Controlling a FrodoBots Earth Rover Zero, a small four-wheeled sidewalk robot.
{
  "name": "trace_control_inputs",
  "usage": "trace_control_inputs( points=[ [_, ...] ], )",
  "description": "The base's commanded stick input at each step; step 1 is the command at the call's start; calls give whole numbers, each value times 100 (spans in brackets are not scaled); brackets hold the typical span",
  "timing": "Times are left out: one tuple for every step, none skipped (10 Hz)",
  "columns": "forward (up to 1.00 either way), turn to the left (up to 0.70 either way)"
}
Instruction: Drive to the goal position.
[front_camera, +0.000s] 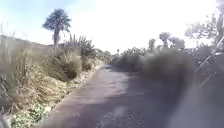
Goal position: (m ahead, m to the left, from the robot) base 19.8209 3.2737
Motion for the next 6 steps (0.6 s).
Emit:
trace_control_inputs(
  points=[
    [7,0],
    [17,0],
    [26,0],
    [35,0],
    [44,0],
    [45,0]
  ],
)
